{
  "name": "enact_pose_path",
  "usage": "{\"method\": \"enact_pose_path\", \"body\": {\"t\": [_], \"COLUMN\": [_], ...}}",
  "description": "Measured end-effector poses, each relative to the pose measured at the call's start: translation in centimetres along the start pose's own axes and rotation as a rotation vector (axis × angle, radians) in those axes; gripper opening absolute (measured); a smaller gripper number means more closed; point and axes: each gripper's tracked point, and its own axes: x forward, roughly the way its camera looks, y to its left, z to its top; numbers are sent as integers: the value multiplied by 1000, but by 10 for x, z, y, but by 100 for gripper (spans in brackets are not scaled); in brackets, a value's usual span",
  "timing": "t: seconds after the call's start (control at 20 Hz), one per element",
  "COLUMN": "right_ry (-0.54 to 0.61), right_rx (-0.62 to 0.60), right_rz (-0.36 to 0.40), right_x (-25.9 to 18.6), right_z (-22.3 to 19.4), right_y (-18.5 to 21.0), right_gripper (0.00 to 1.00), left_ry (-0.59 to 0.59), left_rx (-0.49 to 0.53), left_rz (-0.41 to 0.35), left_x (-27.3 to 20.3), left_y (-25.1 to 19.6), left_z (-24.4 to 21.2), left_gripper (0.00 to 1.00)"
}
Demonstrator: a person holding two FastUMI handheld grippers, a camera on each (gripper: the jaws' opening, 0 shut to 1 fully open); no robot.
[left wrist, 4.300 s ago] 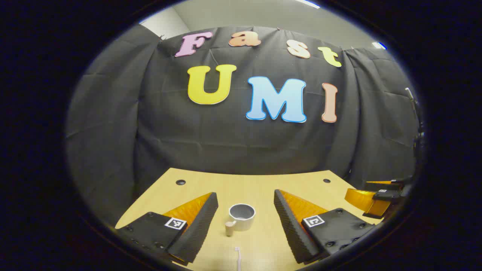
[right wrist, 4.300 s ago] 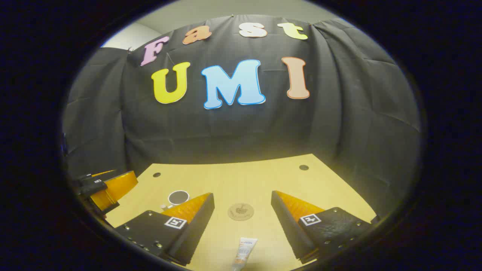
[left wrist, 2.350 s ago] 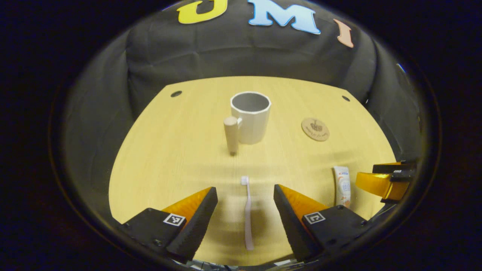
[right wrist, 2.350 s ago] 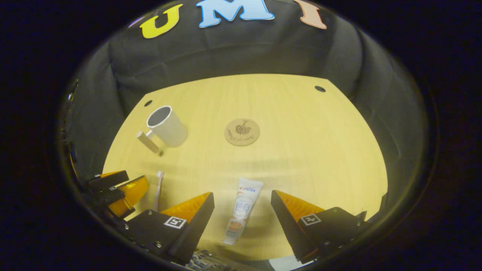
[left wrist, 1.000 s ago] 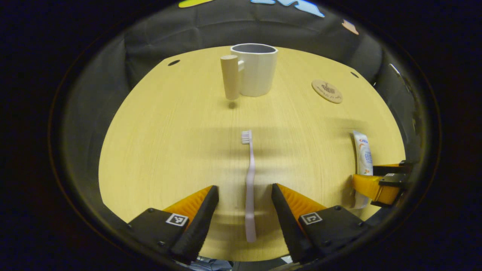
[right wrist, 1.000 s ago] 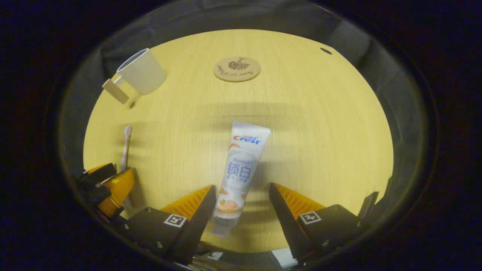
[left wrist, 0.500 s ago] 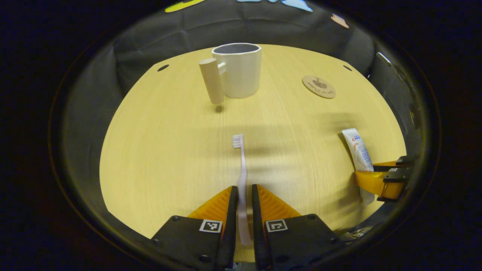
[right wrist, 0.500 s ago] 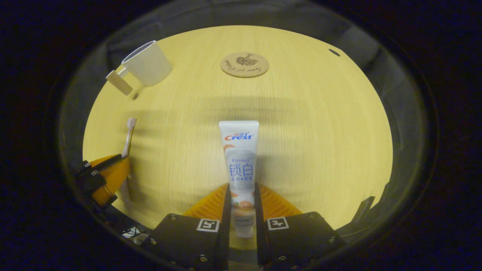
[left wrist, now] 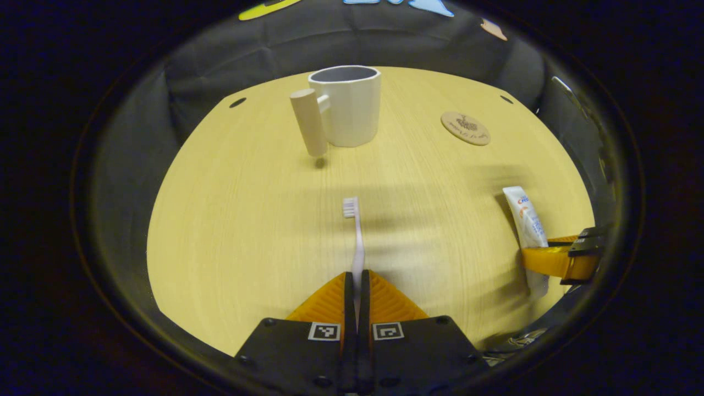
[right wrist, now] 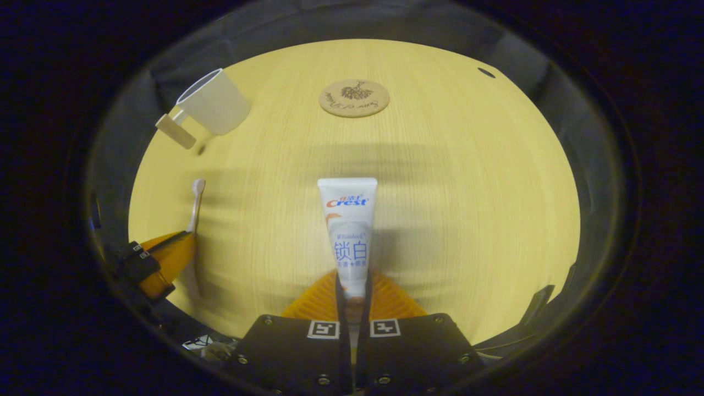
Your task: Put the toothbrush and toothpaste on the desktop into the cup, then pick up the cup and place it on the coaster on the desktop.
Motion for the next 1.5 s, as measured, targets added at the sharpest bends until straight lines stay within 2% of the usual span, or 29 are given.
{"method": "enact_pose_path", "body": {"t": [0.3,0.55,1.05,1.3,1.5], "right_ry": [1,-3,-7,-24,-58], "right_rx": [-4,-7,-8,-9,-5], "right_rz": [4,4,5,3,8], "right_x": [1,0,0,1,-6], "right_z": [0,1,1,1,6], "right_y": [0,-1,-1,-1,-2], "right_gripper": [6,6,6,6,6], "left_ry": [-41,-154,-371,-464,-528], "left_rx": [-1,35,-21,-53,-33], "left_rz": [-10,-35,-69,-86,-101], "left_x": [-12,-48,-120,-130,-123], "left_y": [-3,-14,-4,12,21], "left_z": [19,56,159,223,265], "left_gripper": [7,7,7,7,7]}}
